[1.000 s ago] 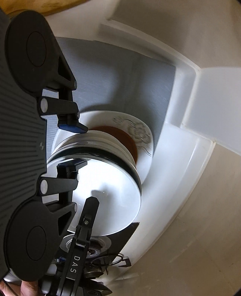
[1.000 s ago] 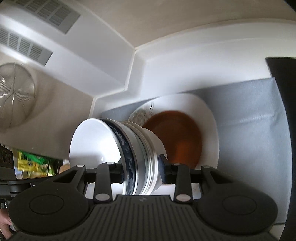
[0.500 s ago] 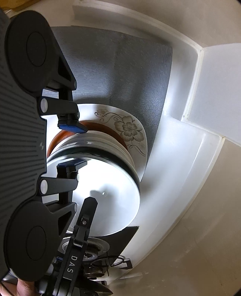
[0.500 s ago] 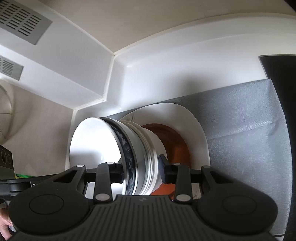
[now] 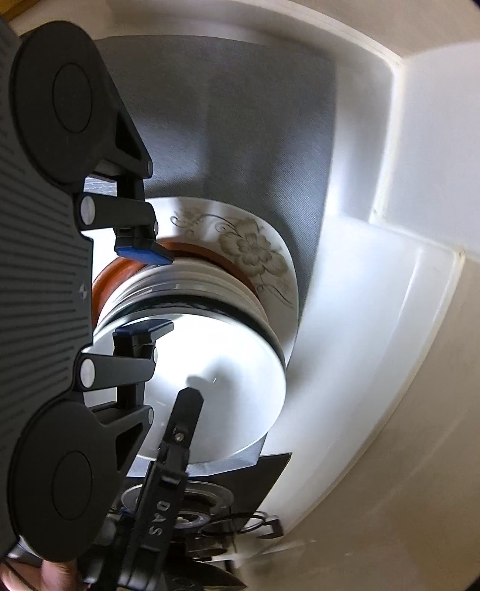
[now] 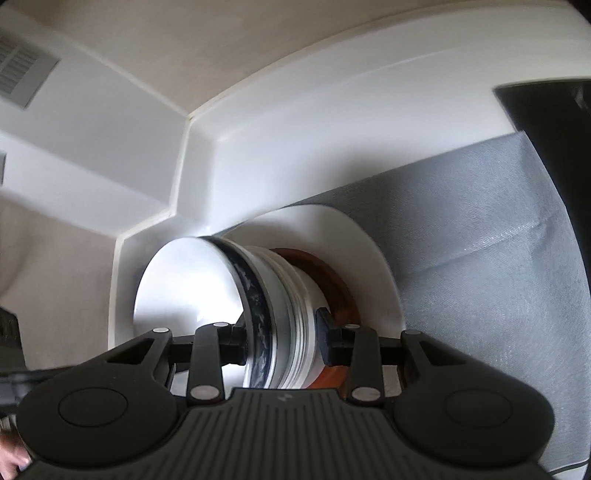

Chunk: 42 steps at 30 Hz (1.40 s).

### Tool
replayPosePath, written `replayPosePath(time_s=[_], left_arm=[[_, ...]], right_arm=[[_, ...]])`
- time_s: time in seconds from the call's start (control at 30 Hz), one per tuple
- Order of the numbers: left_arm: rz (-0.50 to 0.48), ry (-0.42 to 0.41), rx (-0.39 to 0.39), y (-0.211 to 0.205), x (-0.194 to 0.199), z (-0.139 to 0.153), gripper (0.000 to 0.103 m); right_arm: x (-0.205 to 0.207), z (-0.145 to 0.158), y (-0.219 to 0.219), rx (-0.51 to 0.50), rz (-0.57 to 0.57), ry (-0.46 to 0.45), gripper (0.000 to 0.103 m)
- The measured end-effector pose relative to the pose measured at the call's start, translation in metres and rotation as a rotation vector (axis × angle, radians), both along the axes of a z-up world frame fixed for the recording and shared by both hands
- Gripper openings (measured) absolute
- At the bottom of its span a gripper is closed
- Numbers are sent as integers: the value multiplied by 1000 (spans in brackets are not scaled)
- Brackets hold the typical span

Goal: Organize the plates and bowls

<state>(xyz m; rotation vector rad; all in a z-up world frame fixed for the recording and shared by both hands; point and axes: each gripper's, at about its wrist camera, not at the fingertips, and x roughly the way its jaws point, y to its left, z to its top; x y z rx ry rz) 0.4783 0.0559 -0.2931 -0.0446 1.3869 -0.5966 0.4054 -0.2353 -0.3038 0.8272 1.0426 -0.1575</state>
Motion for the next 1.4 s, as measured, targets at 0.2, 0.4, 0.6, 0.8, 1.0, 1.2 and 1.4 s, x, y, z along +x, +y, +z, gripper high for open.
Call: replayPosePath(time_s=[0.2,0.4,0.6,0.8,1.0,1.2,1.4], left_arm=[[-26,-48,6,-3,-8,1,35],[35,-147,73,3,-28,14,55],[137,-315,135,23,-73,60,68],[198,-457,116,32,-156,121,87],[206,-528,126,12,-249,174,97],[281,-638,203,-7,-337,212,97],[306,-604,191,-13,-397,243,97]], right_arm=[[-6,1,0,-25,6,-25,40],[-21,15,4,-129,15,-46,69],[-66,48,18,-271,1,-85,85],[-120,91,63,-501,40,-37,92],[-184,140,83,-416,103,-96,93],[-257,201,95,-520,153,-166,101],[-313,238,94,-598,143,-122,103]])
